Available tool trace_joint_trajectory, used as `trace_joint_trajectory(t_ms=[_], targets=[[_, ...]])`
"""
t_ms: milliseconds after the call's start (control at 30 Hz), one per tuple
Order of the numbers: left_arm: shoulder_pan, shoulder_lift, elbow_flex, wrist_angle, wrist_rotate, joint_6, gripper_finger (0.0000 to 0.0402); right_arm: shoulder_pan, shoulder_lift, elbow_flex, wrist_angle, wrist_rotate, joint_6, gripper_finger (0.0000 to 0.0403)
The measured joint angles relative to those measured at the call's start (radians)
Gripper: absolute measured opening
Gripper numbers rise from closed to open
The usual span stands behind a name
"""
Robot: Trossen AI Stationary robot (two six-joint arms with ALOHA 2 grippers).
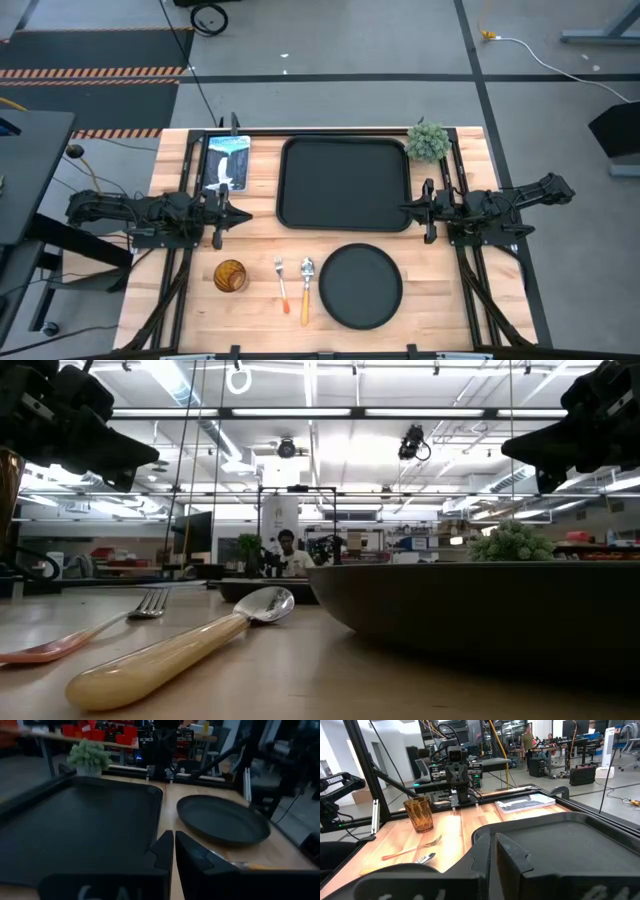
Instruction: Pick and place plate/cup/fork/spoon on tray
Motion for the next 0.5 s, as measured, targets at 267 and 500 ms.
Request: trace_joint_trajectory(t_ms=[267, 500], targets=[[0.000, 0.000, 0.000, -0.054, 0.089, -0.243, 0.0025, 0.000, 0.000, 0.000, 0.000, 0.000, 0.000, 0.0034], [0.000, 0.000, 0.000, -0.070, 0.091, -0.163, 0.0025, 0.000, 0.000, 0.000, 0.000, 0.000, 0.000, 0.0034]])
